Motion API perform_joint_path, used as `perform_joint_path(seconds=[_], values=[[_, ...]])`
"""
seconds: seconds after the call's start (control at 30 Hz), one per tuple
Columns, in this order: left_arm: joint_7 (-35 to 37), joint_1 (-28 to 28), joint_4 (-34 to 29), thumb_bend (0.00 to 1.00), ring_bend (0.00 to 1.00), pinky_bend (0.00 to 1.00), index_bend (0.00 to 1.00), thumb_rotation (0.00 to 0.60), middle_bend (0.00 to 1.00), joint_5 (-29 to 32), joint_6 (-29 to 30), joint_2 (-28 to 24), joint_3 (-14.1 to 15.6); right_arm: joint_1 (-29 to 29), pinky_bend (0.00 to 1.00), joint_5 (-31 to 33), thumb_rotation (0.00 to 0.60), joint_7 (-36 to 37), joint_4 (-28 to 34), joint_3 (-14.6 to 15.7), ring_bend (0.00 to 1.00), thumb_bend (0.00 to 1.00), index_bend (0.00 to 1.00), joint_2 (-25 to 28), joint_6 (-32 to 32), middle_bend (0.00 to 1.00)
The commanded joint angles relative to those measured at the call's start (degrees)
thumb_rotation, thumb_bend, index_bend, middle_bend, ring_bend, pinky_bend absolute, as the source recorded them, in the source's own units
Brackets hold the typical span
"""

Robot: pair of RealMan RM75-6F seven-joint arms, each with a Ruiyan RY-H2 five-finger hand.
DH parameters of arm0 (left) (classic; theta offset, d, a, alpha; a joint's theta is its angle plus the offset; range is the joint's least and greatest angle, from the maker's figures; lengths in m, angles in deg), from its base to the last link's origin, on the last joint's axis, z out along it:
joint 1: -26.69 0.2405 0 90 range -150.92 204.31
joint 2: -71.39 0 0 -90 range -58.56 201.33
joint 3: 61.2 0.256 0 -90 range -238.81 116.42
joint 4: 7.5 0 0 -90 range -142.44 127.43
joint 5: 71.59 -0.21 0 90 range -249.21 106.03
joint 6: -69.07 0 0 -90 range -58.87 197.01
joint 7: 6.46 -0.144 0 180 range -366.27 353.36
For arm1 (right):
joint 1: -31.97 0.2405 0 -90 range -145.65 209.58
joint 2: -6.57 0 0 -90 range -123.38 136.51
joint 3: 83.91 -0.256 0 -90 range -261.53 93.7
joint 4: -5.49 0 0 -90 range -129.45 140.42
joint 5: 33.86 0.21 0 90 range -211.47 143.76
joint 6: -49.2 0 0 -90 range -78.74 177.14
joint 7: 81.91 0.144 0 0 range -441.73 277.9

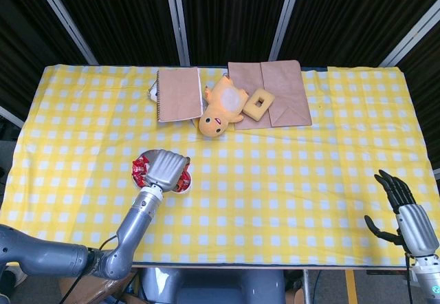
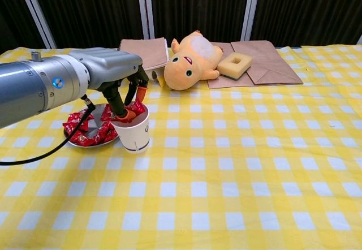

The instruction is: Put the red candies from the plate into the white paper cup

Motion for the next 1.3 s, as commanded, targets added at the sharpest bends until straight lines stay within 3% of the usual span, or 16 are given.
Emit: perform_joint_path(seconds=[0.03, 0.43, 0.6, 0.77, 1.1, 1.3], values=[[0.5, 0.0, -0.1, 0.32, 0.92, 0.94, 0.47, 0.600, 0.50, -0.4, 0.1, -0.1, -0.2, 0.0, 0.00, 0.0, 0.600, 0.1, 0.0, 0.0, 0.00, 0.42, 0.00, 0.0, -0.1, 0.00], [4.0, 1.3, -2.5, 0.26, 0.92, 0.94, 0.40, 0.600, 0.41, -3.5, 1.1, -3.5, -1.2, 0.0, 0.00, 0.2, 0.600, 0.2, -0.2, -0.1, 0.00, 0.42, 0.00, 0.0, -0.1, 0.00], [3.7, 2.6, -3.3, 0.14, 0.92, 0.94, 0.29, 0.600, 0.32, -2.3, 1.2, -7.7, -0.1, 0.0, 0.00, 0.1, 0.600, 0.3, -0.2, -0.1, 0.00, 0.42, 0.00, 0.0, -0.1, 0.00], [4.6, 4.1, -2.4, 0.12, 0.92, 0.94, 0.24, 0.600, 0.29, -0.6, 0.0, -9.9, 1.6, 0.0, 0.00, -0.1, 0.600, 0.0, -0.1, 0.0, 0.00, 0.42, 0.00, -0.1, -0.1, 0.00], [6.6, 5.4, 2.5, 0.12, 0.92, 0.94, 0.25, 0.600, 0.29, -0.5, -3.3, -6.9, 4.5, 0.0, 0.00, 0.1, 0.600, -0.3, -0.1, -0.1, 0.00, 0.42, 0.00, -0.2, 0.0, 0.00], [6.6, 5.2, 5.9, 0.13, 0.92, 0.94, 0.31, 0.600, 0.31, -0.1, -4.3, -3.4, 4.9, 0.0, 0.00, 0.1, 0.600, 0.0, -0.2, -0.1, 0.00, 0.42, 0.00, -0.1, -0.1, 0.00]])
